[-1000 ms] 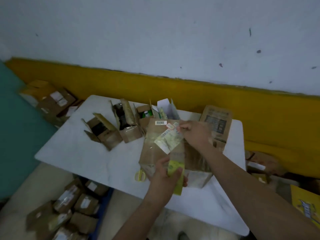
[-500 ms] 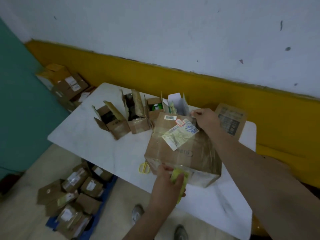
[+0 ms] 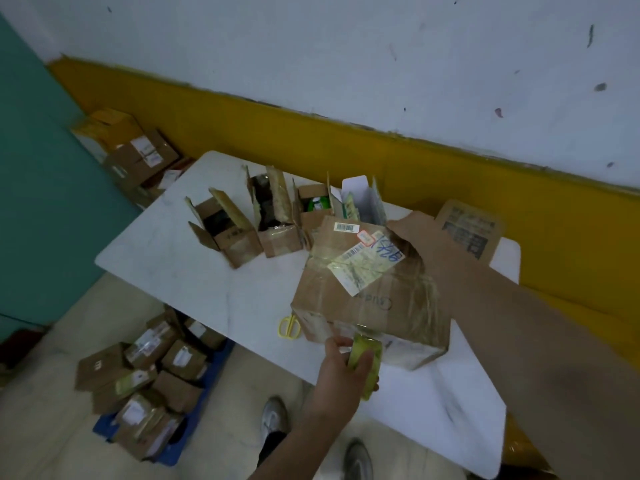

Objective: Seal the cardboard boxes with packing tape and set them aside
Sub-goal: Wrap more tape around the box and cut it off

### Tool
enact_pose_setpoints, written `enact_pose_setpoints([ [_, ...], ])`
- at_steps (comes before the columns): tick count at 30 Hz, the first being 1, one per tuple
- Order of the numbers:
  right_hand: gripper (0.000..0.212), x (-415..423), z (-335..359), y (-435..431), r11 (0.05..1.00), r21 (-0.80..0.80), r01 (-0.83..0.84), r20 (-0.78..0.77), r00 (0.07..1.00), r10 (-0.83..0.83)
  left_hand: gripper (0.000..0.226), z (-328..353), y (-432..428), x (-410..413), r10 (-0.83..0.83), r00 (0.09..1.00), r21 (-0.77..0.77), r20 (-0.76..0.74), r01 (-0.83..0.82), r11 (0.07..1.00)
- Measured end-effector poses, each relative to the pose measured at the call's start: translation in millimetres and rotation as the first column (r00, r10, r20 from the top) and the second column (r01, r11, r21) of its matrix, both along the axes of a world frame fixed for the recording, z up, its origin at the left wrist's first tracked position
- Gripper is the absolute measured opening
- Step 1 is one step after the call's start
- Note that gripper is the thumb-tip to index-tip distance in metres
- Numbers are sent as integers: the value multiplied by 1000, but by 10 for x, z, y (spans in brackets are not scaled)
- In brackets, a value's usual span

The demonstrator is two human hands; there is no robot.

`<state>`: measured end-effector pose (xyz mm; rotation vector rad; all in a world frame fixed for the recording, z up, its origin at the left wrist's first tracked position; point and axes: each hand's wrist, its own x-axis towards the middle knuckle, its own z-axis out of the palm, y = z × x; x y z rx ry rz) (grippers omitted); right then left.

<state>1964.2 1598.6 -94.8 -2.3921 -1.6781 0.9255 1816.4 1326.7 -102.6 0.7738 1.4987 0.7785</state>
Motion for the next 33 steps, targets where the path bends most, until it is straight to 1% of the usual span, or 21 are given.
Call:
enact_pose_setpoints([
  [1, 49, 3, -20, -3, 1000, -6, -6, 20, 1000, 6, 29, -16, 15, -9, -12, 1000, 0, 2, 12, 1000],
  [3, 51, -7, -31, -28, 997, 81, 0, 13, 1000, -2, 29, -30, 44, -20, -46, 999, 2, 0, 46, 999],
  [4, 51, -6, -39, -71, 982, 187, 0, 37, 999, -7, 27, -32, 54, -24, -61, 998, -4, 9, 61, 998],
  [5, 47, -19, 8, -155, 945, 324, -46, 101, 995, 14, 26, -32, 67, -28, -73, 997, -16, 18, 74, 997],
  [6, 40, -17, 33, -228, 886, 445, -129, 190, 981, 47, 24, -35, 74, -29, -80, 996, -27, 31, 81, 996],
  [7, 32, -24, 48, -287, 829, 508, -234, 268, 958, 106, 22, -39, 83, -33, -86, 995, -38, 39, 88, 995],
  [8, 29, -45, 56, -336, 782, 506, -365, 338, 918, 209, 20, -47, 89, -34, -98, 994, -40, 41, 100, 994],
  [9, 31, -68, 68, -400, 767, 447, -460, 371, 876, 309, 17, -54, 93, -38, -120, 992, -41, 34, 121, 992],
  [10, 32, -78, 2, -425, 762, 400, -509, 356, 853, 382, 14, -59, 95, -41, -145, 989, -37, 29, 146, 989],
  [11, 33, -94, -35, -447, 771, 376, -514, 317, 853, 414, 13, -57, 101, -46, -166, 986, -37, 31, 167, 985],
  [12, 32, -102, -66, -455, 776, 371, -510, 307, 856, 416, 14, -54, 111, -48, -179, 983, -34, 49, 181, 983],
  [14, 30, -122, -108, -471, 784, 366, -501, 343, 856, 387, 17, -47, 132, -50, -213, 971, -29, 110, 217, 976],
  [17, 36, -150, -158, -480, 799, 321, -509, 398, 838, 374, 22, -75, 162, -49, -247, 952, -14, 182, 254, 967],
  [19, 36, -146, -159, -475, 779, 359, -514, 418, 835, 359, 25, -153, 200, -62, -245, 952, -32, 182, 255, 967],
  [21, 39, -141, -215, -488, 732, 396, -555, 473, 806, 355, 26, -230, 243, -51, -226, 953, -72, 201, 244, 967],
  [23, 44, -130, -244, -482, 695, 428, -578, 495, 793, 355, 29, -269, 274, -26, -226, 958, -81, 174, 243, 967],
  [26, 42, -113, -255, -434, 732, 341, -590, 501, 773, 390, 32, -275, 289, 11, -222, 969, -53, 111, 228, 972],
  [28, 58, -108, -216, -482, 763, 316, -563, 469, 792, 390, 34, -271, 258, 25, -207, 975, -54, 80, 212, 976],
  [30, 78, -90, -140, -672, 737, 349, -579, 450, 793, 409, 35, -266, 208, 45, -196, 980, -50, 37, 198, 979],
  [31, 84, -83, -87, -817, 711, 314, -630, 437, 760, 480, 35, -277, 191, 53, -188, 982, -44, 17, 189, 981],
  [33, 96, -44, -26, -1165, 602, 227, -765, 381, 639, 668, 33, -272, 175, 54, -176, 984, -50, -29, 175, 983],
])
